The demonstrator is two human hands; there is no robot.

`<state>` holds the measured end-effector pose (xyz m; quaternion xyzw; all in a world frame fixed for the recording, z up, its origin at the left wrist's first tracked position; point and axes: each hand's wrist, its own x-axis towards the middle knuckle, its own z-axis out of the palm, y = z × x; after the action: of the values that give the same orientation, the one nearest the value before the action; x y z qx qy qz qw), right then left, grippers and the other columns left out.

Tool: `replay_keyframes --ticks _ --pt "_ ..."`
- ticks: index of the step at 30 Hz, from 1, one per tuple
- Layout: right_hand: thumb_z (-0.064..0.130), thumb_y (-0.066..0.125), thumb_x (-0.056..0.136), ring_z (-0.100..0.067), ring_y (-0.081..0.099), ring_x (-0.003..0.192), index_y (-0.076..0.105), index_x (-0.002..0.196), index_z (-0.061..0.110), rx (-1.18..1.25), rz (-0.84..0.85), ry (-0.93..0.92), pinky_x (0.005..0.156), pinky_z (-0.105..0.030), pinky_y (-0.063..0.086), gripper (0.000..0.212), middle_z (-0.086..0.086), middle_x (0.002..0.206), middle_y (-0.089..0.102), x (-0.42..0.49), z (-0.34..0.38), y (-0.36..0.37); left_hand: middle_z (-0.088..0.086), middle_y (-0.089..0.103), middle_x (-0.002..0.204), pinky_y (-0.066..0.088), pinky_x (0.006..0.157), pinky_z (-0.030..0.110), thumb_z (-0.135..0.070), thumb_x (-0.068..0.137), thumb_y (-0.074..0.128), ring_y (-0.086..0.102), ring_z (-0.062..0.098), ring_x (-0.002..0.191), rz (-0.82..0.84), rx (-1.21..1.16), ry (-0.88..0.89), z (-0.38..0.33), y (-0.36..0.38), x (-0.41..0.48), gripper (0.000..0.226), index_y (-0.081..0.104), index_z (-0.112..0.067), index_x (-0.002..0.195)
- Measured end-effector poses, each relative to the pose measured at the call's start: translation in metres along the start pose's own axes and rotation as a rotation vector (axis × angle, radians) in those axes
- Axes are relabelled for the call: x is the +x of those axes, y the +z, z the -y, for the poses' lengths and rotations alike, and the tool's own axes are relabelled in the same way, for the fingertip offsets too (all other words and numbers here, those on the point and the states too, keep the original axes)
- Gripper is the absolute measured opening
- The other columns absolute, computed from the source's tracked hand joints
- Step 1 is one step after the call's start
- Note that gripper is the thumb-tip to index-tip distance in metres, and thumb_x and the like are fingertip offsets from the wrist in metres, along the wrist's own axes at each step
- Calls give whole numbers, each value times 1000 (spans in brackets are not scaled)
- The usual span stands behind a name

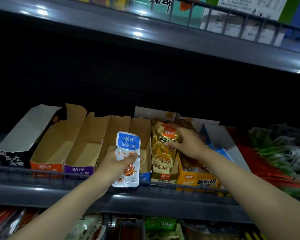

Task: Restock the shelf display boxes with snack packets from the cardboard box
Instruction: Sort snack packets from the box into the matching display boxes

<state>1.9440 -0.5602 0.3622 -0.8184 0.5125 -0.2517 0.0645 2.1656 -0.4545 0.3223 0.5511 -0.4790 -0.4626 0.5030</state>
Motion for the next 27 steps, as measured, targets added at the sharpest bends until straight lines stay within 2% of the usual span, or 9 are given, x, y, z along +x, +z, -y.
replay_keyframes --ticks 3,6,11,14,17,22,27 --pt "52 66 82 -19 49 124 38 142 26 -158 91 2 103 -37 42 72 0 135 52 0 -2 4 0 71 96 49 59 22 -28 90 61 68 11 78 2 1 -3 -1 1 1 16 59 -22 105" --pt "59 62 81 -21 44 127 34 144 30 -218 168 46 106 -39 37 75 -1 138 49 0 -5 6 -6 70 87 47 55 19 -27 91 60 67 6 70 28 -18 10 -1 2 1 8 57 -26 99" --pt "68 55 81 -22 40 132 30 146 30 -291 267 70 109 -37 33 80 -2 147 42 -3 -5 -2 -8 70 82 48 52 18 -25 91 60 68 7 65 45 -23 12 -2 0 -1 8 57 -25 99" --pt "67 55 82 -24 34 136 26 148 31 -290 224 73 109 -35 29 81 -5 150 37 -10 -3 -4 -8 74 79 50 49 17 -24 91 60 71 9 66 51 -49 9 -2 -3 -2 11 60 -21 102" --pt "62 59 81 -26 28 139 19 150 30 -277 190 42 111 -36 25 86 -7 152 32 -17 2 -3 -1 73 93 51 59 24 -27 91 61 70 15 78 15 -22 2 -2 -6 -2 16 60 -21 106" --pt "55 70 77 -23 31 133 20 150 29 -203 158 22 109 -34 27 92 -5 145 36 -20 6 -3 -14 70 68 48 46 16 -25 91 60 67 5 59 22 -30 26 -7 -5 -7 7 58 -22 98" --pt "50 70 80 -20 28 135 24 148 29 -185 74 -28 111 -36 27 85 -1 144 35 -22 13 0 -6 69 83 48 50 17 -26 90 61 67 5 64 7 7 31 -12 -6 -11 10 59 -22 100"
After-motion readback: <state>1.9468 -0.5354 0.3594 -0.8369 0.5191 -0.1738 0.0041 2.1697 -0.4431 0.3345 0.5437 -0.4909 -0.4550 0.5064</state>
